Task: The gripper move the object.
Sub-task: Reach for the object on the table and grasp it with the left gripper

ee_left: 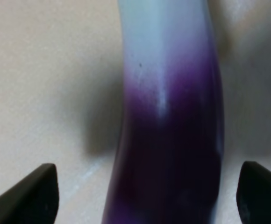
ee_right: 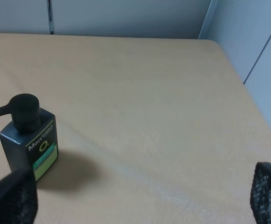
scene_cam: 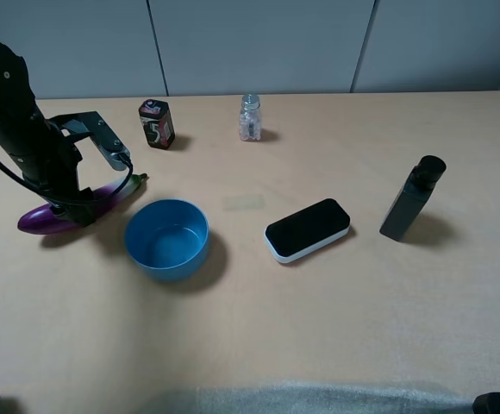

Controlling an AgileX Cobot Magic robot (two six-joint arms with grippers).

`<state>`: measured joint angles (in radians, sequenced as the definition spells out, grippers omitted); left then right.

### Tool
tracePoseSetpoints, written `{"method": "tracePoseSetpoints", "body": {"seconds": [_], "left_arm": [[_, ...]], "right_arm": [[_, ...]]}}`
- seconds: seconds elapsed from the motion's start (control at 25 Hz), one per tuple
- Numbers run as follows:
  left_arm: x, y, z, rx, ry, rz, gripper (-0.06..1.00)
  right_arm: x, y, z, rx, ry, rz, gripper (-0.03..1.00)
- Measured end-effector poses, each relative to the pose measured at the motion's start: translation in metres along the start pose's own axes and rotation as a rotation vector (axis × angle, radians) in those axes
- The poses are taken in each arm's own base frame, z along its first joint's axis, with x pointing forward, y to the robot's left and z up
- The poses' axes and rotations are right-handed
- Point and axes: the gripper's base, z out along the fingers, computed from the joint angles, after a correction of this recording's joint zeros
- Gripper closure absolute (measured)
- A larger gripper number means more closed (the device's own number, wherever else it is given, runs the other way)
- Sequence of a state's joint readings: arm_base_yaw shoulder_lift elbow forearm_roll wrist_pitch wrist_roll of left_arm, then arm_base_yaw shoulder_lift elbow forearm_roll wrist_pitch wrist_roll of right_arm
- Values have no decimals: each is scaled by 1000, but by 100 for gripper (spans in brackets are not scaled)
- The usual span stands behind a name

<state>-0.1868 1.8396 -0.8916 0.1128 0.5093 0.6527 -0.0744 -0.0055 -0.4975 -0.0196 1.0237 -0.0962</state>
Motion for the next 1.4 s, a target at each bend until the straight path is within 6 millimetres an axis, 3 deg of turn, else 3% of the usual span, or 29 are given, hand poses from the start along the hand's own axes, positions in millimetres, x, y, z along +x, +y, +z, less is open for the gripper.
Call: {"method": "tracePoseSetpoints", "body": {"seconds": [1.2, 1.4], "left_arm": [[-13, -2, 4, 13, 13, -5, 11], [-13, -5, 13, 40, 46, 2, 11]], "right_arm": [[0, 0, 0, 0, 0, 0, 27], [0, 0, 0, 0, 0, 0, 27]]}}
